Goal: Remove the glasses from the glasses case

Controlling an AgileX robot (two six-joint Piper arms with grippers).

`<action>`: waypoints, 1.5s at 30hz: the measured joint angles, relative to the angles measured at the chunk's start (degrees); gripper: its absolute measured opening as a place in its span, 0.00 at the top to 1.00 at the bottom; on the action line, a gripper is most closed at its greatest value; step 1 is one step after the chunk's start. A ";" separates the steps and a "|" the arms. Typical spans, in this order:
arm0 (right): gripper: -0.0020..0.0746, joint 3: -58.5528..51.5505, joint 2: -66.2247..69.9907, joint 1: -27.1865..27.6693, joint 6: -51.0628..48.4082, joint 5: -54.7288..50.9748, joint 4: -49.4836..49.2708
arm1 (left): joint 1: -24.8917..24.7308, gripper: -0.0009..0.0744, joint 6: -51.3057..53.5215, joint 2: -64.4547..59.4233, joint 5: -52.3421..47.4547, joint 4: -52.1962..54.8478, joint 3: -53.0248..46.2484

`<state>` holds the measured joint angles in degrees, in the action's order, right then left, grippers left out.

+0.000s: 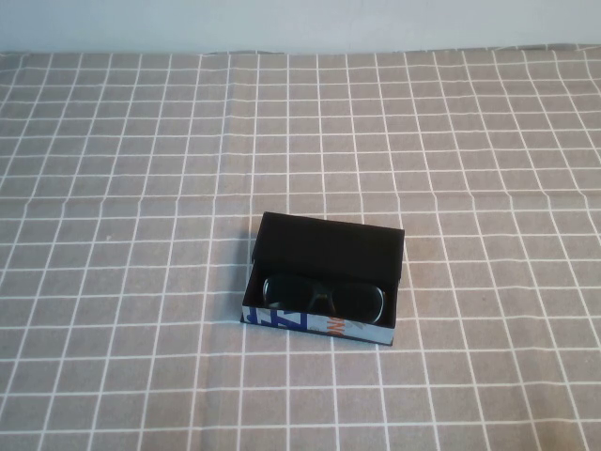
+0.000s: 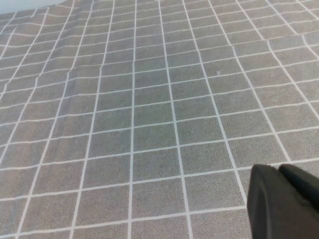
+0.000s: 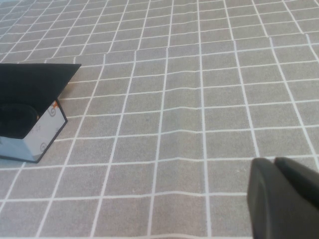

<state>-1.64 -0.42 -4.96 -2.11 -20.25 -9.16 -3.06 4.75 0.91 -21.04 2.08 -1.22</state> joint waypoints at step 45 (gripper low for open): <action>1.00 8.52 -0.06 0.00 11.67 41.57 0.25 | 0.00 0.99 0.00 0.00 0.00 0.00 0.00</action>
<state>6.88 -0.47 -4.96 9.56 21.32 -8.91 -3.06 4.75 0.91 -21.04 2.08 -1.22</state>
